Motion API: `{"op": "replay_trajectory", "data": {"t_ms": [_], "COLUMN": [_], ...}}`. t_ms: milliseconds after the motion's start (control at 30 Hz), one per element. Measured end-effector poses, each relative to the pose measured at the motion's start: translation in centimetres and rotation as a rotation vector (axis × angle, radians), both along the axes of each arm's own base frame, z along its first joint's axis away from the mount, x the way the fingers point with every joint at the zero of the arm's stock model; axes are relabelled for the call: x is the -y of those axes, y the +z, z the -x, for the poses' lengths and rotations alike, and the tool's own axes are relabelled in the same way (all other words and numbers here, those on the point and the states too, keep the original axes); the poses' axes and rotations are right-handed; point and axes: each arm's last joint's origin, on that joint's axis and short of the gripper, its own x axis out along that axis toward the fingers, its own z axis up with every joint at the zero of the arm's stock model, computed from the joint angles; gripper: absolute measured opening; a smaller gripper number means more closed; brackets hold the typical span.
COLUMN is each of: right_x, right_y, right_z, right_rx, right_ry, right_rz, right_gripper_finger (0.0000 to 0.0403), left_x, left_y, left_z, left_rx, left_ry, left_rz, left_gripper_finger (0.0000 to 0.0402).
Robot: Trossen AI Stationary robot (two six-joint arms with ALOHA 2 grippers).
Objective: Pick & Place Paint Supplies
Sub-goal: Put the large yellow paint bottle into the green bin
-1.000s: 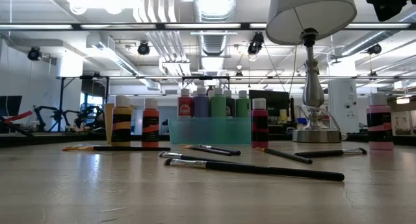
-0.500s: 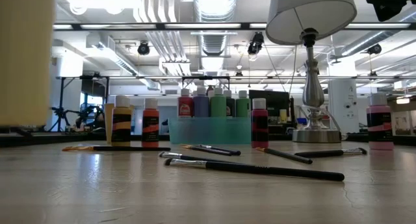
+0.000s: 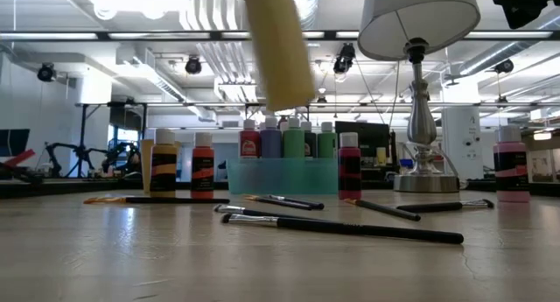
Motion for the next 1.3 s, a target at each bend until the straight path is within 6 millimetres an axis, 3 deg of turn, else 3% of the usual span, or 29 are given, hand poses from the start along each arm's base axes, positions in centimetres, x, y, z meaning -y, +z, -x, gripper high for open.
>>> {"op": "replay_trajectory", "data": {"t_ms": [267,567,1300], "right_x": [0.0,0.0,0.0], "right_y": [0.0,0.0,0.0], "right_z": [0.0,0.0,0.0], "right_rx": [0.0,0.0,0.0], "right_ry": [0.0,0.0,0.0], "right_rz": [0.0,0.0,0.0], "right_gripper_finger": [0.0008,0.0008,0.0008], "left_x": [-7.0,-12.7,-18.0], "left_y": [-0.4,-2.0,-2.7], "left_z": [-3.8,-5.1,-4.4], "left_rx": [0.082,0.042,-0.016], "left_ry": [-0.019,0.082,0.204], "left_rz": [0.046,0.024,0.005], "left_gripper_finger": [0.0128,0.0128,0.0128]}}
